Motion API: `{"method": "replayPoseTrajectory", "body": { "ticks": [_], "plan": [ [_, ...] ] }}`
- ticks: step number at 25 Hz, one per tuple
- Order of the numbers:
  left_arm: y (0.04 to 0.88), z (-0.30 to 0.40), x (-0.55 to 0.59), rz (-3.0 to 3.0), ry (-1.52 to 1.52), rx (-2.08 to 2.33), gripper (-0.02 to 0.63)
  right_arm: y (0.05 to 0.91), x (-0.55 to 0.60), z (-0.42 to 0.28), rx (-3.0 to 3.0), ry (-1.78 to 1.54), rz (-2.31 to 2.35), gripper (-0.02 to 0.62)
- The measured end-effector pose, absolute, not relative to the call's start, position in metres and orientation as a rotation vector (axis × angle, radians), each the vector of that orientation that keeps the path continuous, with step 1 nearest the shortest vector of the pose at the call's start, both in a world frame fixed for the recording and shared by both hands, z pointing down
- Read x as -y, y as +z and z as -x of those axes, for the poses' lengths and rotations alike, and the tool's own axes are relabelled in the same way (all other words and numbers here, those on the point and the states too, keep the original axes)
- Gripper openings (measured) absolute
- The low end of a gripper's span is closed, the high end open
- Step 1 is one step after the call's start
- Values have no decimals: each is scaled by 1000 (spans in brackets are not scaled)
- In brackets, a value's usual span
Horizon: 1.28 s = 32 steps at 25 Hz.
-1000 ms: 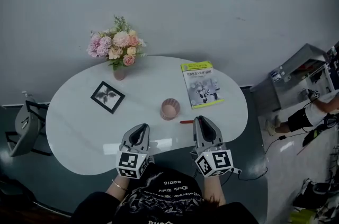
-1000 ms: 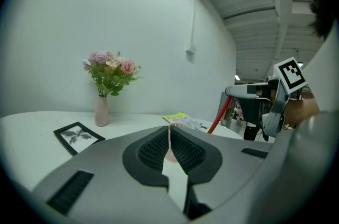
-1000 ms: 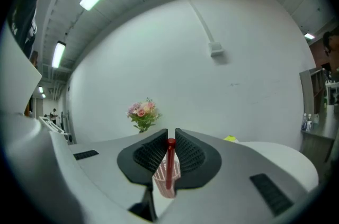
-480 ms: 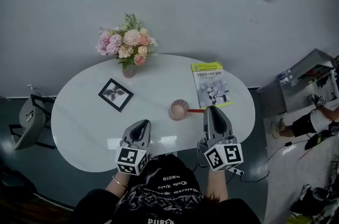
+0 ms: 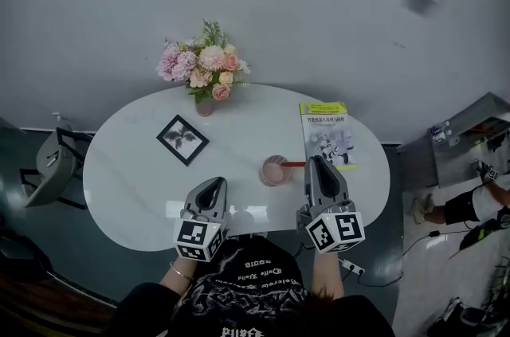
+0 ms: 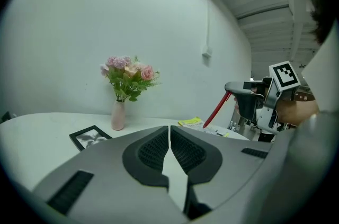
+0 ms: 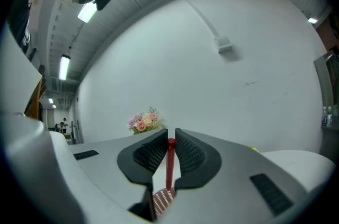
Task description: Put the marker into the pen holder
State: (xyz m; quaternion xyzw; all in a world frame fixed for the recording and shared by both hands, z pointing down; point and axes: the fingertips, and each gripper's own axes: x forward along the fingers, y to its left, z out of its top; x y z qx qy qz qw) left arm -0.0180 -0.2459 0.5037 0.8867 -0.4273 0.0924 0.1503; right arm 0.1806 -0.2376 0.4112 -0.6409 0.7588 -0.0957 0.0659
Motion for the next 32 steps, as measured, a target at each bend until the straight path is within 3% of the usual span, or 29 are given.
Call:
{"method": "replayPoseTrajectory", "body": {
  "ticks": [32],
  "plan": [
    [500,41,244,-2460,287,1443,29,481,281,-144,-2597,-431,1822,67]
  ]
}}
